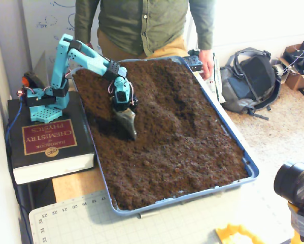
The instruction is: Build a berm.
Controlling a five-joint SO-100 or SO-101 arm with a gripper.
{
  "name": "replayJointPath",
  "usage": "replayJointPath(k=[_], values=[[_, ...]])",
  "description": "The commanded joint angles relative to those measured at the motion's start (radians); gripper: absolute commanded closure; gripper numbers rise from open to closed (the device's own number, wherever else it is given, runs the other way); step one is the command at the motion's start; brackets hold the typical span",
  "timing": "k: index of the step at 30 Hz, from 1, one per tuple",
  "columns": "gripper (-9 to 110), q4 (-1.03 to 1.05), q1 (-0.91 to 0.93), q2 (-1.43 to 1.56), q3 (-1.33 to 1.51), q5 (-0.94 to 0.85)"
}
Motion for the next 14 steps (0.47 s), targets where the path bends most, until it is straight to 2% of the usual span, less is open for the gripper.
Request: replayJointPath(k=[1,14], values=[[101,-0.071,-0.029,0.017,-0.029,0.005],[101,-0.130,-0.031,0.034,-0.077,0.005]])
